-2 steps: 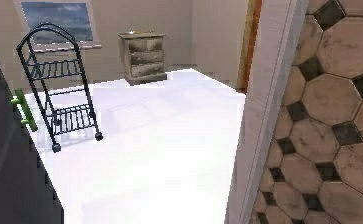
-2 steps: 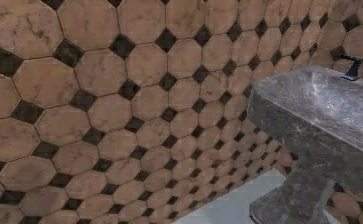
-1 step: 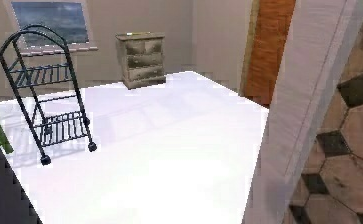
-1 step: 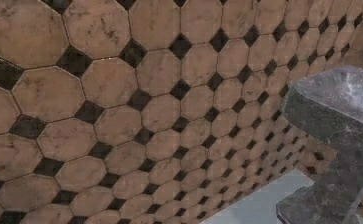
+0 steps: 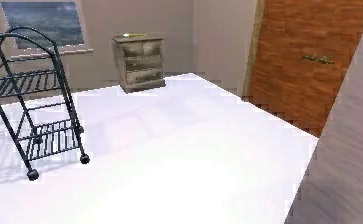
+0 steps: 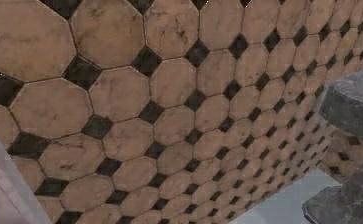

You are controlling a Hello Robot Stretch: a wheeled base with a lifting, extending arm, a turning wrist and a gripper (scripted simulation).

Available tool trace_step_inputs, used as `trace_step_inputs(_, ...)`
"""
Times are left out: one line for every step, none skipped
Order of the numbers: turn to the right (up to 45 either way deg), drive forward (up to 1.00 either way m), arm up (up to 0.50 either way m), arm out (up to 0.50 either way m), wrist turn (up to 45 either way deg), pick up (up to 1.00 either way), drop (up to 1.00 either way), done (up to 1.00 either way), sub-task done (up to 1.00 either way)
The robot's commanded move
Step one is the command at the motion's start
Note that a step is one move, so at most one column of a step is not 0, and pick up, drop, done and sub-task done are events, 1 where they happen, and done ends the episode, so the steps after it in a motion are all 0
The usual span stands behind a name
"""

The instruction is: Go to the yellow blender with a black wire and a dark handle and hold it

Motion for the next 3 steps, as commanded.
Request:
trace_step_inputs(-33.0, 0.0, 0.0, 0.0, 0.0, 0.0, 0.0, 0.0, 0.0)
trace_step_inputs(0.0, 1.0, 0.0, 0.0, 0.0, 0.0, 0.0, 0.0, 0.0)
trace_step_inputs(-6.0, 0.0, 0.0, 0.0, 0.0, 0.0, 0.0, 0.0, 0.0)
